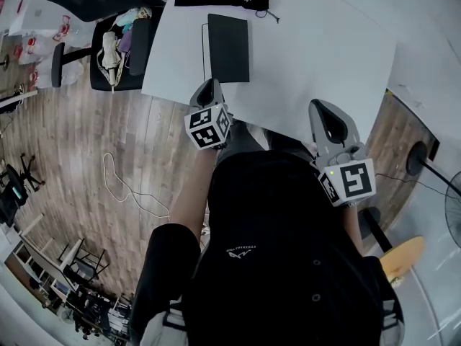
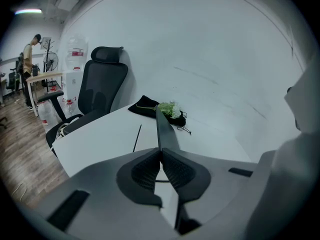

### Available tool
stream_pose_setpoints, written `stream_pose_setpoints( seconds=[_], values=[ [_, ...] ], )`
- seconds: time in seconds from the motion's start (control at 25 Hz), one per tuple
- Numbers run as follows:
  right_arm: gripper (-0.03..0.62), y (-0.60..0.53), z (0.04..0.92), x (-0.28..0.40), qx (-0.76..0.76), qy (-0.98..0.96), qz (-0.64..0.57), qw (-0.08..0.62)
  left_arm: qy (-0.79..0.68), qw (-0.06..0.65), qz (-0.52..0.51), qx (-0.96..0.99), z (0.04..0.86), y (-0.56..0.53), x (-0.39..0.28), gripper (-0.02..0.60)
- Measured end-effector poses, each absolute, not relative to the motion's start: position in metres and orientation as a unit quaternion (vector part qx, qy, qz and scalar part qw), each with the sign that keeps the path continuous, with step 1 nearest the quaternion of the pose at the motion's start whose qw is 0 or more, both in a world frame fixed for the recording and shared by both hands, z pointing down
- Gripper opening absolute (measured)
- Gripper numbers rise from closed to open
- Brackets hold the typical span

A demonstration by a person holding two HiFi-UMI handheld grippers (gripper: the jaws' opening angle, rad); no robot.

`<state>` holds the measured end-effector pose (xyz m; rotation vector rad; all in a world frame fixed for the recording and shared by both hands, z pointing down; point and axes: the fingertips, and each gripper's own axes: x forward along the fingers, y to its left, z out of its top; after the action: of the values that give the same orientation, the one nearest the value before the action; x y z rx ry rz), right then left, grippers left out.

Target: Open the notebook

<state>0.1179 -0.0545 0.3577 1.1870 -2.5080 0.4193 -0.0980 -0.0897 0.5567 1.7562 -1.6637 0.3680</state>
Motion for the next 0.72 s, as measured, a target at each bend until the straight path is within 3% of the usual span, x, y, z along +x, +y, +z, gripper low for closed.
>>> stream_pose_setpoints(
  seconds=[0.72],
  values=[
    [0.005,-0.056,0.358,0.129,0.433,-0.875,0.151,0.159,-0.586,0.284,0.147,0.745,0.524,-0.091,-0.053,0.015]
  ],
)
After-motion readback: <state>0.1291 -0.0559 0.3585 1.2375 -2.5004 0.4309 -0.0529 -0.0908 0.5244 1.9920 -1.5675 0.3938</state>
